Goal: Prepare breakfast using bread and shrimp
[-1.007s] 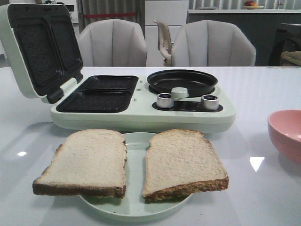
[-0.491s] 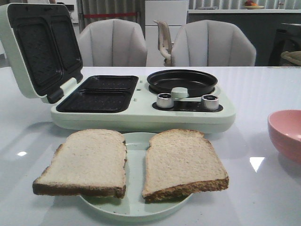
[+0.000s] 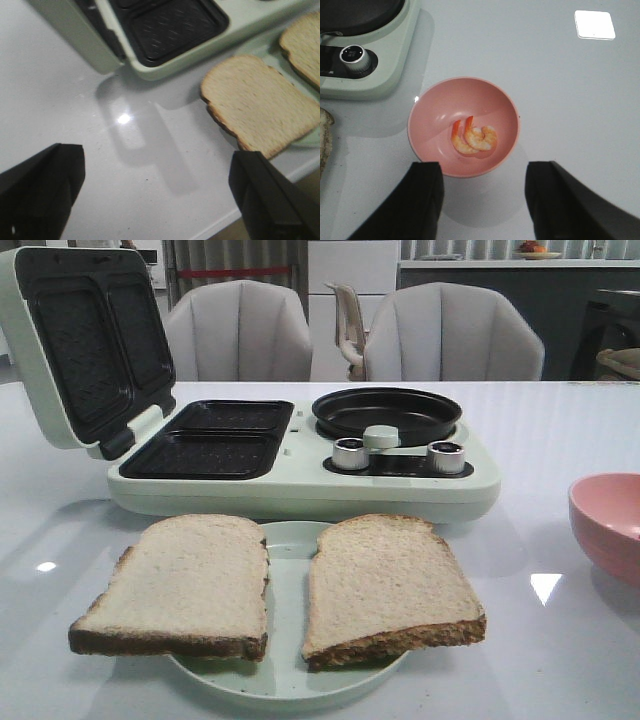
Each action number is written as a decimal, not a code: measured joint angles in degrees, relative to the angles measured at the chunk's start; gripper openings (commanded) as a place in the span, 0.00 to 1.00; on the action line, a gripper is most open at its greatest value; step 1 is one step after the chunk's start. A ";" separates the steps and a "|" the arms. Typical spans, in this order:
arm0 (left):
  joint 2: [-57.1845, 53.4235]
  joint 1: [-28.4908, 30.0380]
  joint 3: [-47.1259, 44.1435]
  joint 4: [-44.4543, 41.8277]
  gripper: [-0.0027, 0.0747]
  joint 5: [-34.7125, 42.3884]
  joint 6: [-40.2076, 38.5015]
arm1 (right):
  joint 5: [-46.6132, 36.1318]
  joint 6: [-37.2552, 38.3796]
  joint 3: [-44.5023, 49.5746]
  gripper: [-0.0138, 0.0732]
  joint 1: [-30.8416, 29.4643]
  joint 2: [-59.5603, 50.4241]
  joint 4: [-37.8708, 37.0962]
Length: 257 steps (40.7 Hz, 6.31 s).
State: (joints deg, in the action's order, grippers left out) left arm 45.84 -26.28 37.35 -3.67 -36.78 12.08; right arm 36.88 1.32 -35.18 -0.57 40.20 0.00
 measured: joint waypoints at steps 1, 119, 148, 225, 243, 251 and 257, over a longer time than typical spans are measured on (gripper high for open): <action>0.63 -1.89 -0.57 -1.66 0.80 0.27 0.38 | 0.00 0.00 0.00 0.72 0.00 0.00 0.00; 66.08 -4.52 35.27 -99.60 0.17 9.77 -53.73 | 0.12 0.00 0.07 0.72 0.00 0.00 0.00; 75.18 0.42 44.97 -100.15 0.68 16.06 -52.14 | 0.12 0.00 0.07 0.72 0.00 0.00 0.00; 1.07 -21.39 9.80 -1.56 0.68 -19.57 -16.51 | 7.00 -10.75 0.07 0.72 8.16 17.94 28.22; 1.07 -21.39 9.80 -1.44 0.68 -18.74 -16.27 | -3.79 -15.07 -7.19 0.72 19.49 46.76 38.17; 1.07 -21.39 9.80 -1.44 0.68 -18.62 -16.27 | -2.16 -15.20 -14.83 0.71 19.49 55.48 38.26; 1.07 -21.39 9.80 -1.44 0.68 -18.62 -16.27 | -0.90 -15.31 -18.52 0.61 19.49 59.28 38.29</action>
State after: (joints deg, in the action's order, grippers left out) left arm 46.91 -47.67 47.16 -5.11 -55.40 -4.19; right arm 35.98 -13.99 -53.70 18.92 99.48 38.29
